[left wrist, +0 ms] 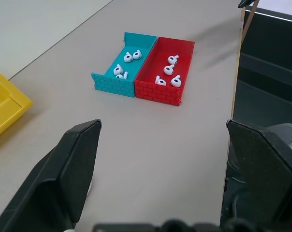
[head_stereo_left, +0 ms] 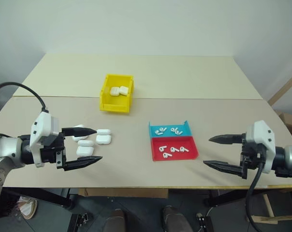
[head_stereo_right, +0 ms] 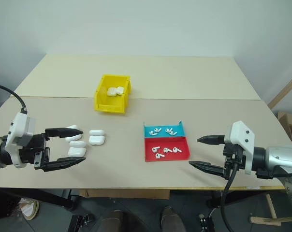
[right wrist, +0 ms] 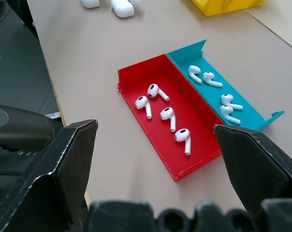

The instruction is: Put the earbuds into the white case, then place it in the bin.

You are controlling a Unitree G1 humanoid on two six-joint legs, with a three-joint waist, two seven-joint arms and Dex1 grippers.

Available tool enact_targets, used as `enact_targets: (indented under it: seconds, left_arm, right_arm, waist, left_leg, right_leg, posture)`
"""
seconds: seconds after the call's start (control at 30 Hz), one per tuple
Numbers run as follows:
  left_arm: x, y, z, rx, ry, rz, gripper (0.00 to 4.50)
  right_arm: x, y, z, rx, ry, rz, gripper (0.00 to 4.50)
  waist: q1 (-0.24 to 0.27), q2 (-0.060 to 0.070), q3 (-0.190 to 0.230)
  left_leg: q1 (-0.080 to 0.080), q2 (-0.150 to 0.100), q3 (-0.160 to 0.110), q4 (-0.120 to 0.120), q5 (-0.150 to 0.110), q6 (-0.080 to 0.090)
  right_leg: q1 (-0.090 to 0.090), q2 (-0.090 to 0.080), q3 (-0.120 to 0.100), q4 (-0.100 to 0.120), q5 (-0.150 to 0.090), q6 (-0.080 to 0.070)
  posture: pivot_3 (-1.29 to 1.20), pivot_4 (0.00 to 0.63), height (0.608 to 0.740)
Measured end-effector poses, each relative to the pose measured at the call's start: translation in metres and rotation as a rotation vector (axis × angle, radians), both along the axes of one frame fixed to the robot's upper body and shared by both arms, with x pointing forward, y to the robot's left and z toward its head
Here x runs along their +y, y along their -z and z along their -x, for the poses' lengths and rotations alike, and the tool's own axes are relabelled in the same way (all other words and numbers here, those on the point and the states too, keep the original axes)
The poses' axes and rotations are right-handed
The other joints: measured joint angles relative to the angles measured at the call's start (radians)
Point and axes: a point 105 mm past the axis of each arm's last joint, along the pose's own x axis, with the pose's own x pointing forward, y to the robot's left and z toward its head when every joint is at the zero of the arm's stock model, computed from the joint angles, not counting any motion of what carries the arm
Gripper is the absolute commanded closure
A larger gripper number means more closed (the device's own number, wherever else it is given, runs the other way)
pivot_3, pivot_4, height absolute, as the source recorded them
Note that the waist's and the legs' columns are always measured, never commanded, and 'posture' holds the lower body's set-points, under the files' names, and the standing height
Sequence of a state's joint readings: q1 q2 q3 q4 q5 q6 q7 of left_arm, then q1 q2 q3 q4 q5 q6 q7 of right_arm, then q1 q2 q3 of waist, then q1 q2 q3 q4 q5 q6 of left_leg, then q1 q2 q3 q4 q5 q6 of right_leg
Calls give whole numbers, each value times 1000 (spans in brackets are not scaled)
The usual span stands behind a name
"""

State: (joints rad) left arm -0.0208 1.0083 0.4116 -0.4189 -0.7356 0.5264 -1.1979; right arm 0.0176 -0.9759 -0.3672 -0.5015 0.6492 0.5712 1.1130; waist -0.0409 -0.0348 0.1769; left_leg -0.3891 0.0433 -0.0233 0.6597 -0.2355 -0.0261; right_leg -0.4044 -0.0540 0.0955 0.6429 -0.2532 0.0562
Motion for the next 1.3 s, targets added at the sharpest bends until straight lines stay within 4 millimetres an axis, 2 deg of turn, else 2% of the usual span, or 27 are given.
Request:
enact_targets:
  seconds: [0.23, 0.37, 0.57, 0.77, 0.97, 1.13, 1.3]
  left_arm:
    - [0, 0, -1, 5, -11, -14, 0]
    - [5, 5, 1, 69, -45, -58, 0]
    - [16, -9, -7, 193, -260, -277, 0]
    - [28, -21, -18, 393, -458, -253, 0]
    - [26, -10, -20, 554, -558, -295, 0]
    - [47, 5, -35, 629, -746, -322, 0]
    - [44, 3, -31, 642, -776, -417, 0]
  right_arm:
    - [0, 0, 0, -2, 3, 0, 34]
    - [0, 0, -1, -4, 7, 0, 34]
    - [-4, -4, -7, -35, 52, 47, 34]
    - [-5, 2, -3, -13, 83, 61, 34]
    - [-3, 3, -3, -33, 110, 58, 34]
    - [-1, 10, -1, -20, 127, 50, 34]
    - [0, 9, -1, -26, 126, 50, 34]
  waist:
    - [0, 0, 0]
    - [-1, 0, 0]
    - [0, -1, 1]
    - [3, -1, 2]
    - [-3, -2, 2]
    - [-2, -3, 3]
    - [-1, -6, 4]
  left_leg:
    - [0, 0, 0, 0, 0, 0]
    - [0, 0, 0, 0, 0, 0]
    - [0, 0, 0, 0, 0, 0]
    - [0, -1, -1, 0, 0, 0]
    - [0, -1, -2, 0, 0, 0]
    - [0, -1, -2, 0, 0, 0]
    - [-1, -2, -2, 0, 0, 0]
  right_leg:
    - [0, 0, 0, 0, 0, 0]
    - [0, 0, 0, 0, 0, 1]
    - [0, 0, 0, 0, -3, 5]
    - [-1, 0, -1, 1, -4, 5]
    - [-1, 0, -1, 2, -4, 5]
    - [-1, 0, 0, 3, -4, 5]
    - [-1, -1, 0, 3, -3, 4]
  posture:
    - [0, 150, 740]
    - [0, 150, 740]
    - [0, 150, 740]
    - [0, 150, 740]
    - [0, 150, 740]
    - [0, 150, 740]
    - [0, 150, 740]
